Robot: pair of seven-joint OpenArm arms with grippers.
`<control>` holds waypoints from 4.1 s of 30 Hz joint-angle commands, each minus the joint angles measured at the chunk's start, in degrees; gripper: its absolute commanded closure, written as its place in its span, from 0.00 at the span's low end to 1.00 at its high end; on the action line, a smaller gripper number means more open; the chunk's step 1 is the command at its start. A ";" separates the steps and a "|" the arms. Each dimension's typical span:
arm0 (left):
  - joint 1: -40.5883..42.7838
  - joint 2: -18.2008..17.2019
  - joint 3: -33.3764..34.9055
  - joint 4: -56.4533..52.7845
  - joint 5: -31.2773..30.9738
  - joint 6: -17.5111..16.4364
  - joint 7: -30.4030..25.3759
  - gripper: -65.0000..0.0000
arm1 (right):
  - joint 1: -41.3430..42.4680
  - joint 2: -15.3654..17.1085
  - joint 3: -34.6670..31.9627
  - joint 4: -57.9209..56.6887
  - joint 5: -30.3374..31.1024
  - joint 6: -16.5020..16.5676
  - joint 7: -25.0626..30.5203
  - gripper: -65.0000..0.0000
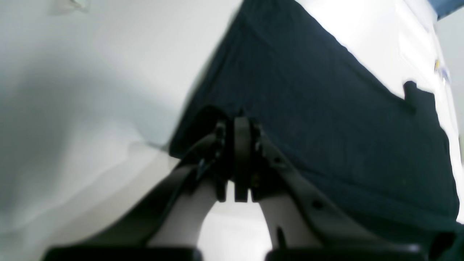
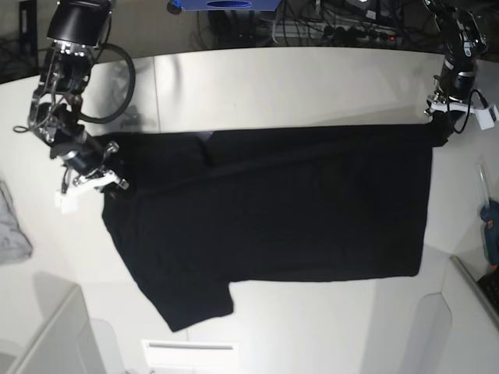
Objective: Fold the T-shirt properly
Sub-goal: 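Lay the held shoulder edge down across the shirt body with both grippers, then release and regrasp the folded edge with both grippers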
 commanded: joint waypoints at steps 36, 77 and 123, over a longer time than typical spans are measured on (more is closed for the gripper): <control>-13.11 -1.15 0.54 -4.05 7.86 -0.20 7.11 1.00 | 10.08 0.38 0.12 -11.82 0.92 0.62 1.45 1.00; -11.79 1.40 -7.72 -1.15 9.62 -2.40 7.02 0.43 | -9.00 -1.73 0.29 4.79 1.10 -14.94 20.44 0.68; -15.04 3.24 -7.55 -18.55 11.29 -11.72 6.58 0.44 | -9.79 -6.04 0.56 -8.92 1.01 -15.91 26.51 0.54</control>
